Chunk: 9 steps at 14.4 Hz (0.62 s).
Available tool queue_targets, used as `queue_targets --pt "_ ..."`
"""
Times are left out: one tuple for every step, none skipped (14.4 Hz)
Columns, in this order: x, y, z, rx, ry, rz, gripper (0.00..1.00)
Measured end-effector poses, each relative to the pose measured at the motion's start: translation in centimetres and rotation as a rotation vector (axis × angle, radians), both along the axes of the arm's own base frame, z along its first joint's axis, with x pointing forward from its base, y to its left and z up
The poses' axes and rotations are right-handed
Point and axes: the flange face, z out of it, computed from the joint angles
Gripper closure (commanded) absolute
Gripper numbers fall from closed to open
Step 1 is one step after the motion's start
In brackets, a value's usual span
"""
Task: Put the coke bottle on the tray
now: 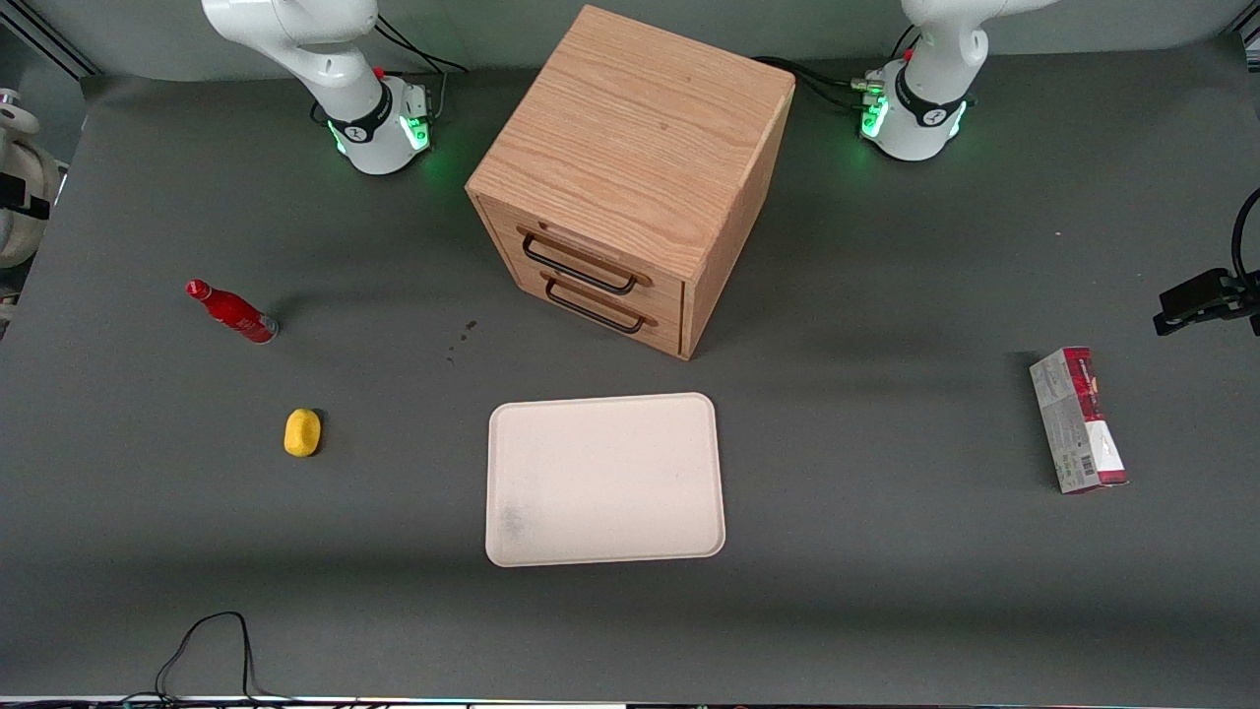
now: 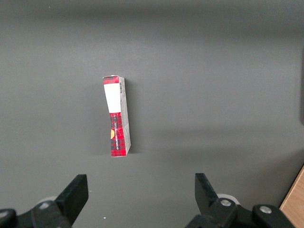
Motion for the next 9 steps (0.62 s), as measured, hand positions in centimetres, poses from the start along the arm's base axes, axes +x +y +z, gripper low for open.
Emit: queue_targets --pt "-0.2 0.1 0.2 0.001 -0.002 0.001 0.0" --pt "-0.3 0.1 0.3 0.001 -0.004 0.002 0.0" --pt "-0.5 0.0 0.2 0.001 -0.005 0.002 0.0" --pt "-0.7 -0.1 -0.4 -0.005 -0.009 0.002 0.0" --pt "-1.0 -0.4 -1.5 -0.013 -0.019 0.003 0.0" --pt "-1.4 -0.5 -3.3 -0.018 -0.031 0.007 0.0" --pt "-1.9 -0.6 -5.5 -0.018 -0.046 0.01 0.0" --pt "-2.5 -0.7 -7.8 -0.014 -0.06 0.012 0.0" --pt "-3.3 -0.8 -9.9 -0.009 -0.072 0.01 0.0"
